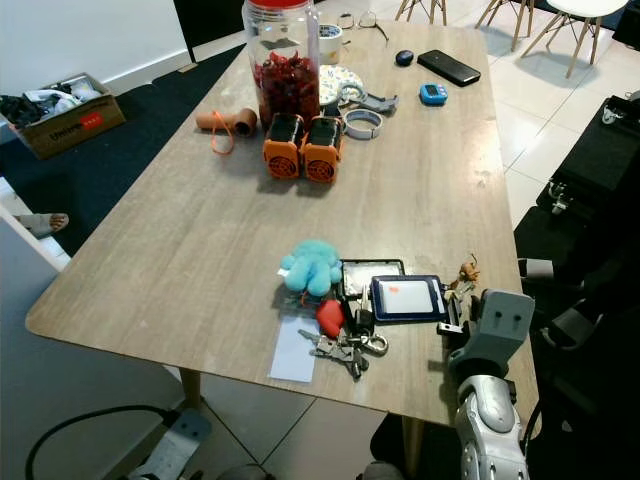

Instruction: Hang keys on a hook

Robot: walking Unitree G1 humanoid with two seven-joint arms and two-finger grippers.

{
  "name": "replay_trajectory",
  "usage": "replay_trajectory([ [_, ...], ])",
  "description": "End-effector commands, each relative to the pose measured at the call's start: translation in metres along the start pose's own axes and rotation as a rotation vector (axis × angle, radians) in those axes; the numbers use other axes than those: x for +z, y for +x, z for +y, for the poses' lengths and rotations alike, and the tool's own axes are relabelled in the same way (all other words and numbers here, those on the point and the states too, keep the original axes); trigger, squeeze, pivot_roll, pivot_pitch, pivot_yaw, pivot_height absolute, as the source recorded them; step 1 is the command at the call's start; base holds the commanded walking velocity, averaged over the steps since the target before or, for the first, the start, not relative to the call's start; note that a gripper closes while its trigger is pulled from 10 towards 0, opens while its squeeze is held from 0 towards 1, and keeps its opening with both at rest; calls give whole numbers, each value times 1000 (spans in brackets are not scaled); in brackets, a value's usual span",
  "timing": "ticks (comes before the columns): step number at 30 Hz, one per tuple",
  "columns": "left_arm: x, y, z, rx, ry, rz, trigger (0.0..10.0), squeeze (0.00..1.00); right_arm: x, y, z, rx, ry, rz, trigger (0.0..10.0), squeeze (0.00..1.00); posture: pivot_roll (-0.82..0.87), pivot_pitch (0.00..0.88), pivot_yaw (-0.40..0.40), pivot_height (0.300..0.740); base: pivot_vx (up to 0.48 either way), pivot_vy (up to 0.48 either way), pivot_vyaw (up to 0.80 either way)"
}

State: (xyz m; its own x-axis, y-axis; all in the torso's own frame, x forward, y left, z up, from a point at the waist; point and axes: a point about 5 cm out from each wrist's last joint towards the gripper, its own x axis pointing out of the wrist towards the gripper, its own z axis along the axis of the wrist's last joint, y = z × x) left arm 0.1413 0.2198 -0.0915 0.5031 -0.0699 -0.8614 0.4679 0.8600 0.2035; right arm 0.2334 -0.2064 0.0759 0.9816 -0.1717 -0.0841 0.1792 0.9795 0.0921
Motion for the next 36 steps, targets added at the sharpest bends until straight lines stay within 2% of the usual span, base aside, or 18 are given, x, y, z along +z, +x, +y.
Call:
replay_trajectory([
  [1, -9, -3, 4, 11, 17, 33, 10000, 78, -21, -8, -2, -15, 18, 112, 941, 0, 42, 126, 6, 740, 0, 0, 0],
  [2, -9, -3, 4, 12, 18, 34, 10000, 75, -21, -7, -2, -17, 19, 112, 0, 0, 42, 126, 7, 740, 0, 0, 0],
  [18, -10, -3, 3, 16, 28, 39, 10000, 86, -19, -5, -10, -63, 7, 106, 0, 0, 41, 116, 5, 740, 0, 0, 0],
  [21, -10, -3, 3, 19, 33, 38, 10000, 86, -11, -3, -13, -81, 38, 48, 0, 0, 42, 113, 6, 740, 0, 0, 0],
  [23, -10, -3, 3, 20, 34, 38, 10000, 86, -6, -3, -14, -79, 53, 6, 353, 0, 42, 110, 8, 740, 0, 0, 0],
  [24, -10, -3, 3, 22, 35, 38, 10000, 86, -2, -3, -14, -78, 61, -20, 6078, 0, 42, 110, 8, 740, 0, 0, 0],
  [25, -10, -3, 3, 22, 36, 38, 10000, 82, -1, -4, -14, -78, 61, -26, 10000, 0, 42, 110, 8, 740, 0, 0, 0],
  [26, -10, -3, 3, 23, 37, 38, 10000, 82, -3, -5, -14, -82, 59, -18, 10000, 514, 42, 113, 9, 740, 0, 0, 0],
  [27, -10, -3, 3, 23, 37, 38, 10000, 82, -3, -5, -14, -82, 59, -18, 10000, 514, 42, 113, 9, 740, 0, 0, 0],
  [28, -10, -3, 3, 23, 37, 38, 10000, 82, -6, -6, -13, -84, 60, -2, 10000, 710, 44, 118, 10, 740, 0, 0, 0],
  [30, -10, -3, 3, 23, 37, 38, 10000, 82, -7, -6, -12, -84, 61, 2, 10000, 710, 44, 118, 10, 740, 0, 0, 0],
  [31, -10, -3, 3, 24, 37, 38, 10000, 78, -7, -6, -11, -83, 61, 4, 10000, 596, 44, 120, 9, 740, 0, 0, 0],
  [32, -10, -3, 3, 24, 37, 38, 10000, 78, -7, -6, -11, -83, 61, 4, 10000, 596, 44, 120, 9, 740, 0, 0, 0],
  [33, -10, -3, 3, 25, 38, 39, 10000, 82, -7, -5, -11, -82, 60, 7, 10000, 0, 44, 121, 10, 740, 0, 0, 0],
  [36, -10, -3, 4, 28, 43, 42, 10000, 82, -8, -4, -10, -83, 59, 9, 10000, 0, 44, 122, 9, 740, 0, 0, 0],
])
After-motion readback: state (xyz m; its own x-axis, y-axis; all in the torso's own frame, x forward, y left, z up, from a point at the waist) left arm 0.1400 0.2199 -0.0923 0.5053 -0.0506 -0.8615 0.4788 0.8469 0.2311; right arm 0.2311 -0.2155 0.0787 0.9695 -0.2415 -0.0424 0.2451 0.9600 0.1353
